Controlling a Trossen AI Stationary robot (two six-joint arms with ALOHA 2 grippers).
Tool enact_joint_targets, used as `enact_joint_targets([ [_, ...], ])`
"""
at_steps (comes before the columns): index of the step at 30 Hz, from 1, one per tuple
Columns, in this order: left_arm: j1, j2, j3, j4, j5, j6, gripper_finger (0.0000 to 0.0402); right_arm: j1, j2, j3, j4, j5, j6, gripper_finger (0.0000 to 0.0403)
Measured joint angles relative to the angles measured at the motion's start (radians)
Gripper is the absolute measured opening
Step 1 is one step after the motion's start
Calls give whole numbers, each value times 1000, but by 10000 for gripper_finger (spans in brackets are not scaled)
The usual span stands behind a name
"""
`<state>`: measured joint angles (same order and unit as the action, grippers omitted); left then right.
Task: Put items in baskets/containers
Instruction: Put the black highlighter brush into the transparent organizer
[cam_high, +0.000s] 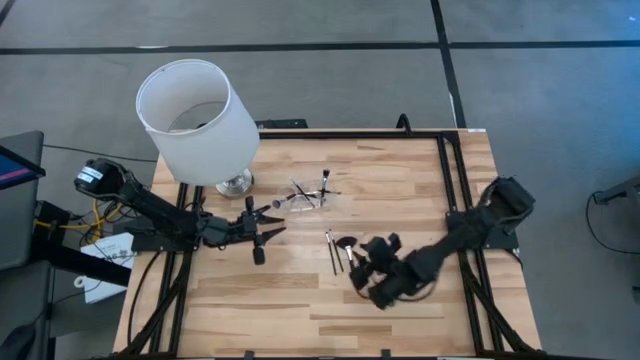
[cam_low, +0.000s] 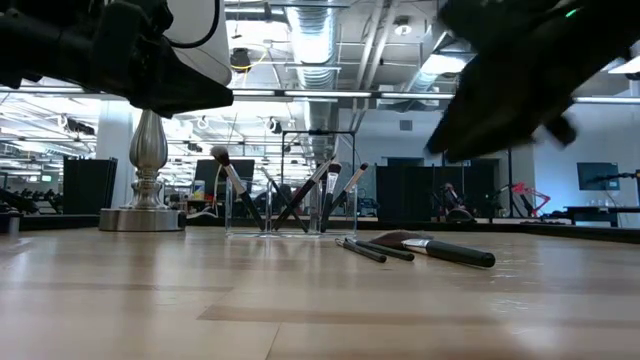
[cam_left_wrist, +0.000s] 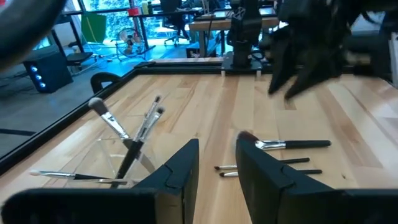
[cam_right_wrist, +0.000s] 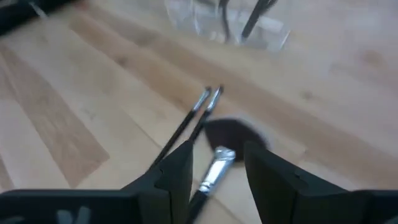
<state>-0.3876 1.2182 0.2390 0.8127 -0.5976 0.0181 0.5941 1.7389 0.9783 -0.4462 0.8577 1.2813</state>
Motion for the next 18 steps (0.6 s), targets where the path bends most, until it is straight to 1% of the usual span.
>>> enact_joint_targets([
  [4,14,0,0,1,0,0,104,-87,88,-1,86,-134,-4,141],
  [8,32,0,0,5,0,0,104,-140,162,-2,171,-262,-7,138],
  [11,38,0,0,4,0,0,104,-156,191,2,204,-274,-11,132],
  [14,37,0,0,4,0,2,104,-160,205,5,196,-273,-11,124],
  [16,37,0,0,4,0,2,104,-163,201,4,182,-271,-23,109],
  [18,37,0,0,4,0,2,104,-171,199,3,181,-275,-68,81],
])
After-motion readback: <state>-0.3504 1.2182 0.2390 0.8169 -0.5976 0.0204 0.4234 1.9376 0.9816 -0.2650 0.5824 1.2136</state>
